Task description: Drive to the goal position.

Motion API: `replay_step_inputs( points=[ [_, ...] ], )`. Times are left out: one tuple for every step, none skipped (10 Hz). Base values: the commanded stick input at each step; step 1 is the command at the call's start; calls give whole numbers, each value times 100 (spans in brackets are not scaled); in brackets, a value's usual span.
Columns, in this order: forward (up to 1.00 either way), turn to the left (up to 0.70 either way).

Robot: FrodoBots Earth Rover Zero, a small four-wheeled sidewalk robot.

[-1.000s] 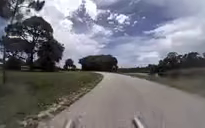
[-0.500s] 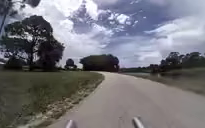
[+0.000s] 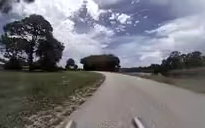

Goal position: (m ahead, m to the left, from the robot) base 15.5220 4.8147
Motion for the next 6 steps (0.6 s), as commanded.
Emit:
replay_step_inputs(
  points=[
    [85, 0],
    [85, -1],
    [85, -5],
    [85, -34],
    [85, -34],
    [85, -34]
  ],
)
